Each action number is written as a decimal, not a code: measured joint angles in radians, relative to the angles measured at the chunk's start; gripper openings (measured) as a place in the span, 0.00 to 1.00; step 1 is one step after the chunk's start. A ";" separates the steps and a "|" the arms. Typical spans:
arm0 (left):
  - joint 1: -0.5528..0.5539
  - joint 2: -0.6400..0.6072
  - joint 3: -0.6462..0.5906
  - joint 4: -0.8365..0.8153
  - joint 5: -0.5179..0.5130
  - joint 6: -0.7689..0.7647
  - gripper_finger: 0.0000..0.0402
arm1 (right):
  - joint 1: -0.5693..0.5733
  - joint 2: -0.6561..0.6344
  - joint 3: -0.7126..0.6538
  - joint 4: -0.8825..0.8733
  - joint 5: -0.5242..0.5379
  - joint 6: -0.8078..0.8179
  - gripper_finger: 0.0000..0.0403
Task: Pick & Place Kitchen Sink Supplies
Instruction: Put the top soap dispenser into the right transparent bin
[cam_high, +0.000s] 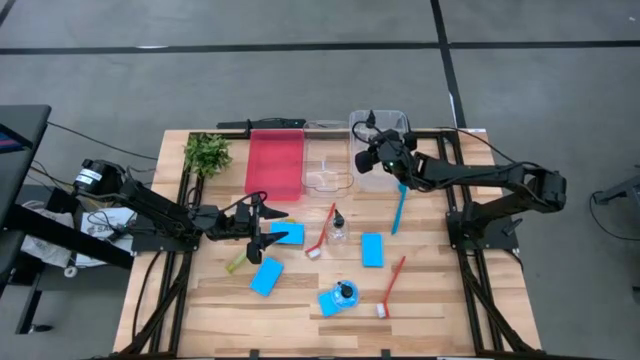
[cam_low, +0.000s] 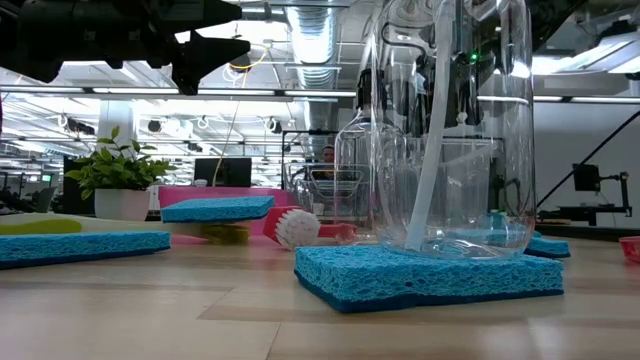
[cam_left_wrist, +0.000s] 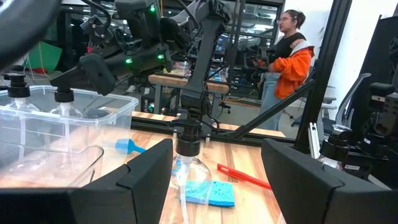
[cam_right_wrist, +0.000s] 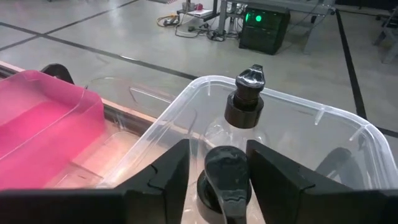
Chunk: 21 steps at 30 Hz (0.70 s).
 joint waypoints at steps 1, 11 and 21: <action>0.000 0.000 0.000 0.000 0.000 0.000 0.62 | 0.000 0.000 0.000 -0.005 0.000 0.000 0.39; 0.000 0.000 0.000 0.000 0.000 0.000 0.62 | 0.014 -0.001 0.000 -0.024 -0.001 -0.028 0.57; 0.000 0.000 0.000 0.000 0.000 0.000 0.62 | 0.027 -0.002 0.001 -0.022 0.000 -0.084 0.60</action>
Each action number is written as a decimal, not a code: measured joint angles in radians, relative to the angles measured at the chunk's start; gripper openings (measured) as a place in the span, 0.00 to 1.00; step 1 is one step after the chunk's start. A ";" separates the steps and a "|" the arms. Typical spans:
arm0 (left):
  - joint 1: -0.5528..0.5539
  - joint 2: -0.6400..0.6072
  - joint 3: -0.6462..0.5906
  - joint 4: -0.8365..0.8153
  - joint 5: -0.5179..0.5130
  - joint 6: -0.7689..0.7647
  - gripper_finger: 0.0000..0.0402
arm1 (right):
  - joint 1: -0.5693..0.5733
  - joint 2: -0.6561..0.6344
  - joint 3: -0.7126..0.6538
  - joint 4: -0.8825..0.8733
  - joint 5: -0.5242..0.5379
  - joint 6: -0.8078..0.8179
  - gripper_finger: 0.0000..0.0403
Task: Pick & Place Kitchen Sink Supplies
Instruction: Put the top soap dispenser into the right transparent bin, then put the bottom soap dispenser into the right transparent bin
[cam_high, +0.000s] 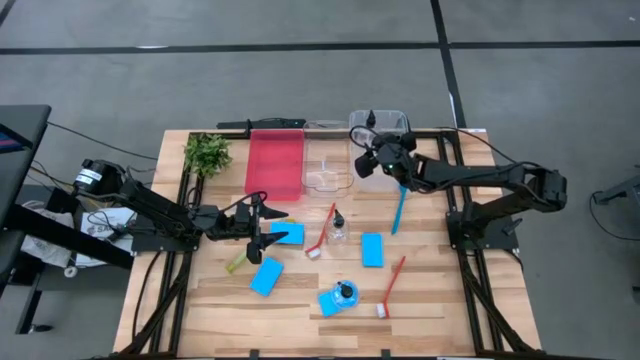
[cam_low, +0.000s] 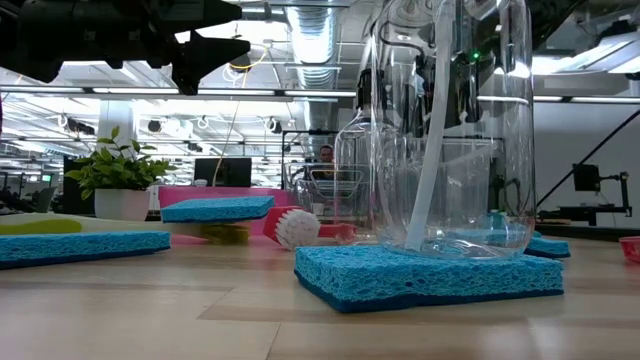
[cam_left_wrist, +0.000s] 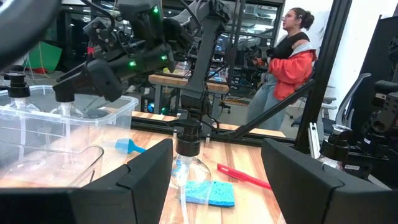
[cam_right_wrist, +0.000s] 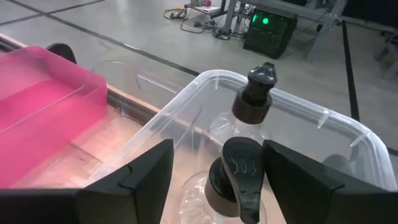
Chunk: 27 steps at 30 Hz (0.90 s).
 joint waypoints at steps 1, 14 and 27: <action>0.000 0.000 0.000 0.000 0.000 0.000 0.62 | 0.000 0.000 0.000 -0.002 0.000 -0.003 0.60; 0.000 0.000 0.000 0.000 0.000 0.000 0.62 | -0.002 -0.016 0.000 -0.022 0.000 -0.083 0.60; 0.000 0.000 0.000 0.000 0.000 0.000 0.62 | 0.018 -0.122 0.000 -0.023 -0.003 -0.109 0.60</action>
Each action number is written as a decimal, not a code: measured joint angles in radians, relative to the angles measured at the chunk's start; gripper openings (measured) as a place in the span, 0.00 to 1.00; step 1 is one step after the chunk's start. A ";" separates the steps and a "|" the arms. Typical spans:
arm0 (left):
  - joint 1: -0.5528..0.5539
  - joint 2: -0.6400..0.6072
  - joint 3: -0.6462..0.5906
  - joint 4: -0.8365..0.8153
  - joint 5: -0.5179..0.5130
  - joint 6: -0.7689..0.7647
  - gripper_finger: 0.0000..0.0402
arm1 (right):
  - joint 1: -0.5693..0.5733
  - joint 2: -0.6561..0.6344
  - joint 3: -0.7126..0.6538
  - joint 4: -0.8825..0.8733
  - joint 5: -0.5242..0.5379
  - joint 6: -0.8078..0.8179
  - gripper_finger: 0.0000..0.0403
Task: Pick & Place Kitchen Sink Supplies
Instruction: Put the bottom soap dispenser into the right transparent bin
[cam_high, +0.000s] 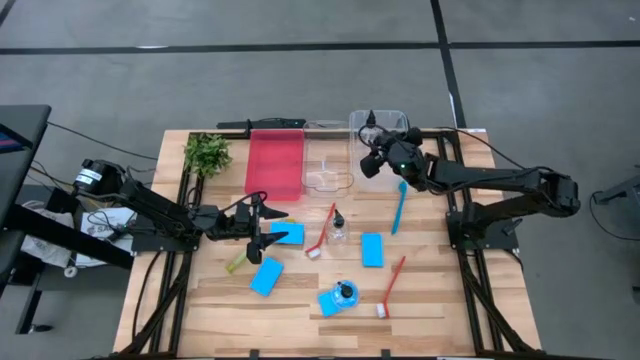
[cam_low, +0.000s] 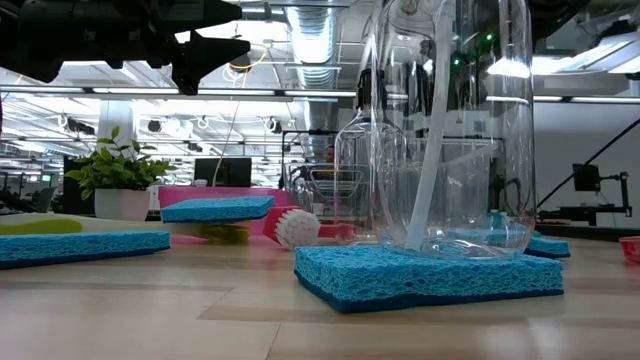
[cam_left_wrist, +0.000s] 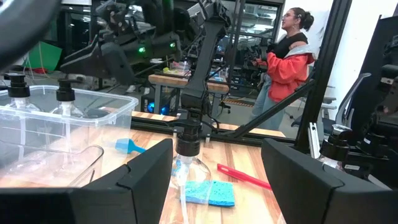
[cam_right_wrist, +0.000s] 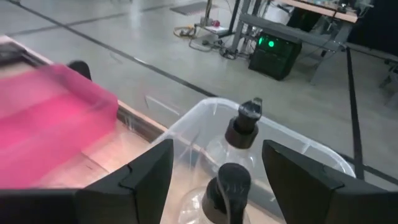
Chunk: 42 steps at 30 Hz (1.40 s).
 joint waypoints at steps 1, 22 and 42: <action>0.000 0.000 0.000 0.000 0.000 0.000 0.62 | 0.003 -0.011 0.000 0.000 0.000 -0.001 0.60; 0.000 0.000 0.000 0.000 0.000 -0.003 0.62 | 0.653 -0.244 -0.079 -0.077 0.025 -0.193 0.60; 0.001 0.000 0.000 0.001 0.000 -0.003 0.62 | 1.218 -0.236 -0.203 0.047 0.229 -0.068 0.59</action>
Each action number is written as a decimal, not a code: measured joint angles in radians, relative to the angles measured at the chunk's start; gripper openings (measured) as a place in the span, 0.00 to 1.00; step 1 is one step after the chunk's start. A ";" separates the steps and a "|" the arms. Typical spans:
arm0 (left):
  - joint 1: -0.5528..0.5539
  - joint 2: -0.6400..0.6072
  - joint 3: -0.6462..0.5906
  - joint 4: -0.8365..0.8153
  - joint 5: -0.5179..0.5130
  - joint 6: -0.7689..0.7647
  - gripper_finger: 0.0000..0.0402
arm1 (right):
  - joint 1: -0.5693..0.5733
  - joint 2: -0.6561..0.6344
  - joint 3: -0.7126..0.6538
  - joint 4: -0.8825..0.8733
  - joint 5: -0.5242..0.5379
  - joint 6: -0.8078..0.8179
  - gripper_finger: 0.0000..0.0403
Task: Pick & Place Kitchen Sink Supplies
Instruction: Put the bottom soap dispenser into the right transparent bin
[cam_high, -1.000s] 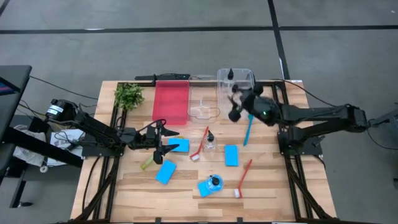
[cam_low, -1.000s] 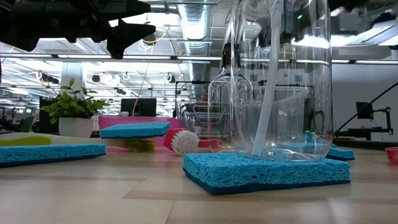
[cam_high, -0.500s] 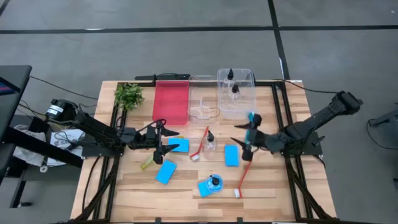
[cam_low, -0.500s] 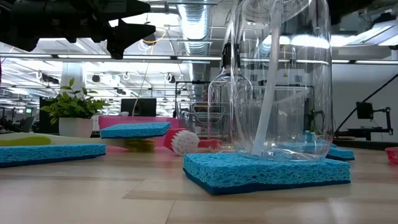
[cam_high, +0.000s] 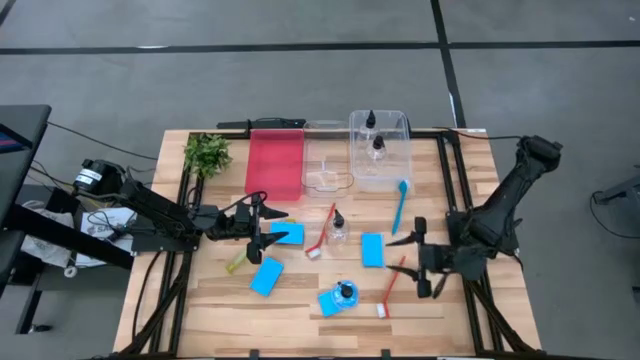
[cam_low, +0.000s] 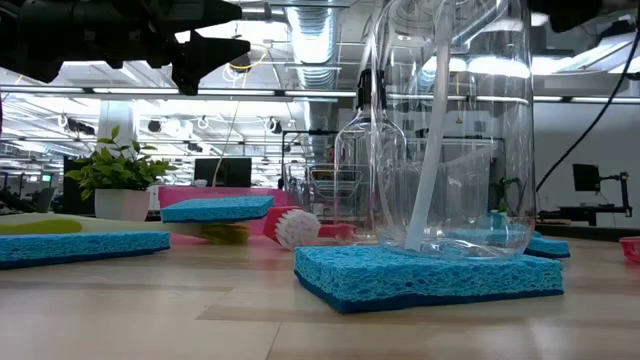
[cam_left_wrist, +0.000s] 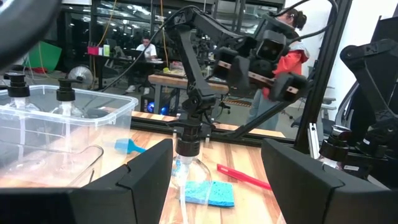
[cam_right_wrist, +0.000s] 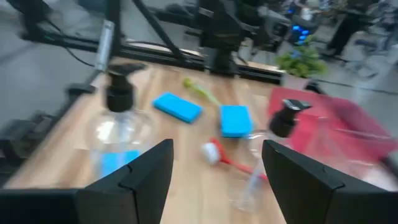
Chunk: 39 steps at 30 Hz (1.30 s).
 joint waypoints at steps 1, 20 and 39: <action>0.001 0.000 0.000 0.000 0.000 0.001 0.62 | 0.008 0.000 0.000 0.001 -0.013 0.024 0.59; 0.030 0.000 0.000 0.004 0.000 0.003 0.62 | -0.042 0.238 0.019 0.280 -0.150 0.003 0.60; 0.030 0.000 0.000 0.003 0.000 0.003 0.62 | -0.075 0.411 0.144 0.279 -0.149 -0.028 0.60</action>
